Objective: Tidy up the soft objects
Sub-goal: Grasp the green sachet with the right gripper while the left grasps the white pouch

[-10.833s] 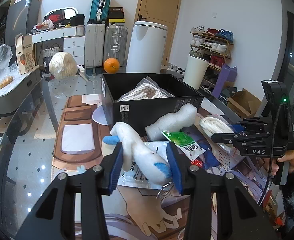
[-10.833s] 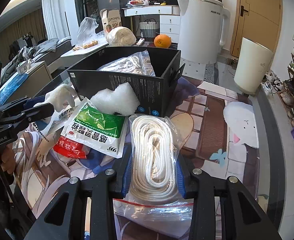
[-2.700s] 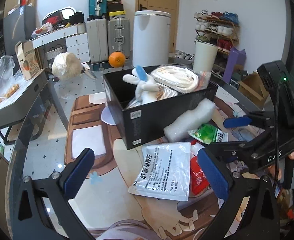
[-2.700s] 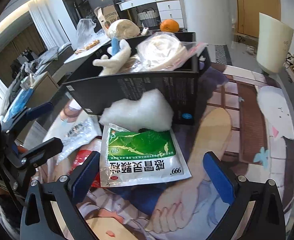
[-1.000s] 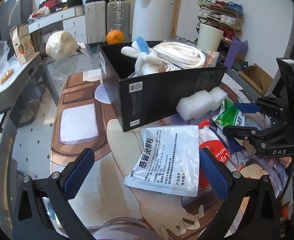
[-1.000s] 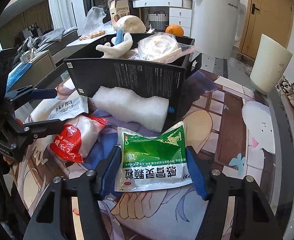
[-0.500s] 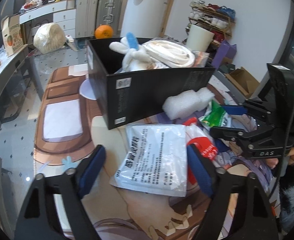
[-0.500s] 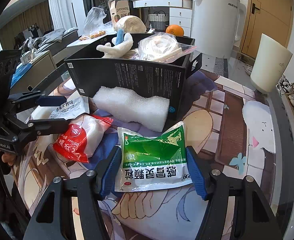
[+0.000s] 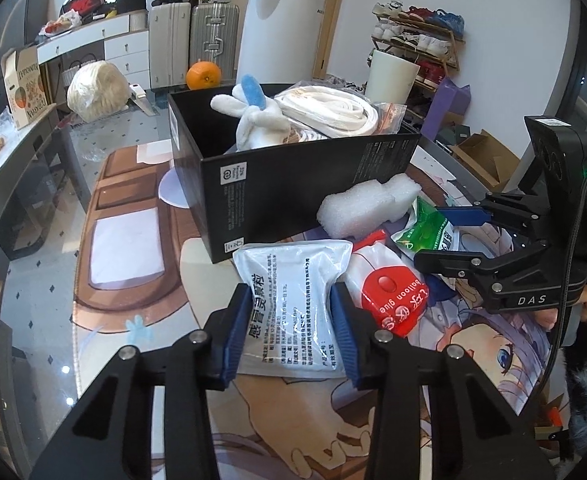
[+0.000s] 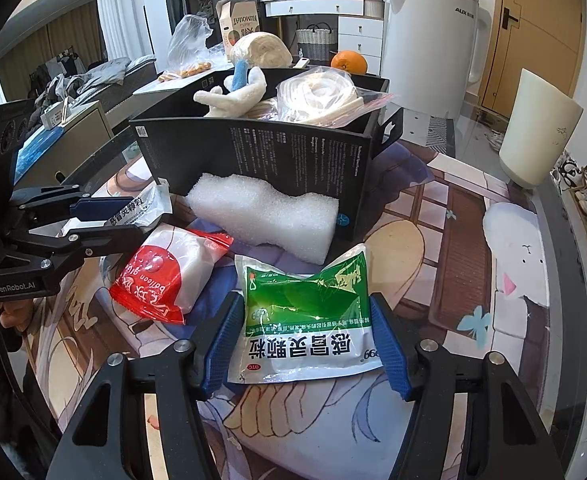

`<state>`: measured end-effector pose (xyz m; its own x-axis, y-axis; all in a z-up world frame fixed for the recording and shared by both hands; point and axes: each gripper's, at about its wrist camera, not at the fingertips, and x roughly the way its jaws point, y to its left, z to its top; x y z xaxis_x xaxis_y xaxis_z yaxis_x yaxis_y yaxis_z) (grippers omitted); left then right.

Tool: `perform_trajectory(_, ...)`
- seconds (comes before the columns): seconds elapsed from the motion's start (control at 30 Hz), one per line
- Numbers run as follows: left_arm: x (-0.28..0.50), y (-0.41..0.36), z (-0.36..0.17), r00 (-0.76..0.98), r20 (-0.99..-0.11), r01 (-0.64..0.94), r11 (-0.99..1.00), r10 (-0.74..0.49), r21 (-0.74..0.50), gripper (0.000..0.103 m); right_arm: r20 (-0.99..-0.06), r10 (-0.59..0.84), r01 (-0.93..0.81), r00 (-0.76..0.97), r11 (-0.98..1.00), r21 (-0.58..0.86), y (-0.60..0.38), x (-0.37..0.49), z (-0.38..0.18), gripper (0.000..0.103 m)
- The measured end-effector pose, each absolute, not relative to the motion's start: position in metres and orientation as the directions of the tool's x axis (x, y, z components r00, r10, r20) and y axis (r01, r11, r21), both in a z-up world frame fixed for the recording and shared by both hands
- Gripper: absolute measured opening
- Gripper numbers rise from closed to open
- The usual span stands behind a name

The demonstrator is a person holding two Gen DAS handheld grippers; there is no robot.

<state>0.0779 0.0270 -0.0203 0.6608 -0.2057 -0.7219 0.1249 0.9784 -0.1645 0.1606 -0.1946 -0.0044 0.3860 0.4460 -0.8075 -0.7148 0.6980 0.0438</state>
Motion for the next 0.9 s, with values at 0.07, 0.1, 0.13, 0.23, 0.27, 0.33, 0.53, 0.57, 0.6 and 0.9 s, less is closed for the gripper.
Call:
perform_trajectory(0.07,0.077,0.028,-0.020,0.667,-0.718,0.119,0.980,-0.200,-0.162,0.038,-0.806,0.447,-0.713,0.388,0.699,0.045,-0.195,0.160,-0.004,0.061)
perform_trajectory(0.1,0.077,0.029,-0.019,0.671,-0.715,0.118,0.980,-0.198,-0.161,0.038,-0.803,0.449,-0.713,0.391,0.700,0.043,-0.196,0.160,-0.003,0.059)
perform_trajectory(0.13,0.076,0.029,-0.018,0.674,-0.713,0.116,0.981,-0.194,-0.157,0.038,-0.802,0.450,-0.714,0.393,0.699,0.042,-0.196,0.159,-0.002,0.058)
perform_trajectory(0.23,0.075,0.029,-0.017,0.685,-0.706,0.110,0.983,-0.180,-0.144,0.038,-0.795,0.454,-0.714,0.402,0.699,0.038,-0.198,0.157,0.001,0.052)
perform_trajectory(0.27,0.075,0.028,-0.017,0.687,-0.705,0.109,0.984,-0.177,-0.141,0.038,-0.795,0.452,-0.713,0.404,0.700,0.036,-0.199,0.158,0.002,0.032)
perform_trajectory(0.33,0.075,0.028,-0.016,0.691,-0.702,0.108,0.985,-0.172,-0.135,0.038,-0.801,0.442,-0.713,0.403,0.701,0.029,-0.199,0.158,0.002,0.024)
perform_trajectory(0.53,0.076,0.028,-0.017,0.690,-0.704,0.105,0.985,-0.172,-0.137,0.038,-0.808,0.433,-0.709,0.400,0.704,0.027,-0.200,0.160,-0.001,0.030)
perform_trajectory(0.57,0.076,0.028,-0.017,0.689,-0.704,0.105,0.985,-0.172,-0.138,0.038,-0.809,0.434,-0.706,0.397,0.707,0.034,-0.201,0.161,0.000,0.037)
perform_trajectory(0.6,0.076,0.028,-0.017,0.689,-0.704,0.104,0.985,-0.172,-0.139,0.038,-0.809,0.435,-0.702,0.396,0.711,0.040,-0.200,0.162,-0.001,0.046)
perform_trajectory(0.9,0.075,0.027,-0.017,0.693,-0.704,0.097,0.988,-0.156,-0.124,0.038,-0.826,0.436,-0.731,0.359,0.682,0.042,-0.181,0.156,-0.004,0.084)
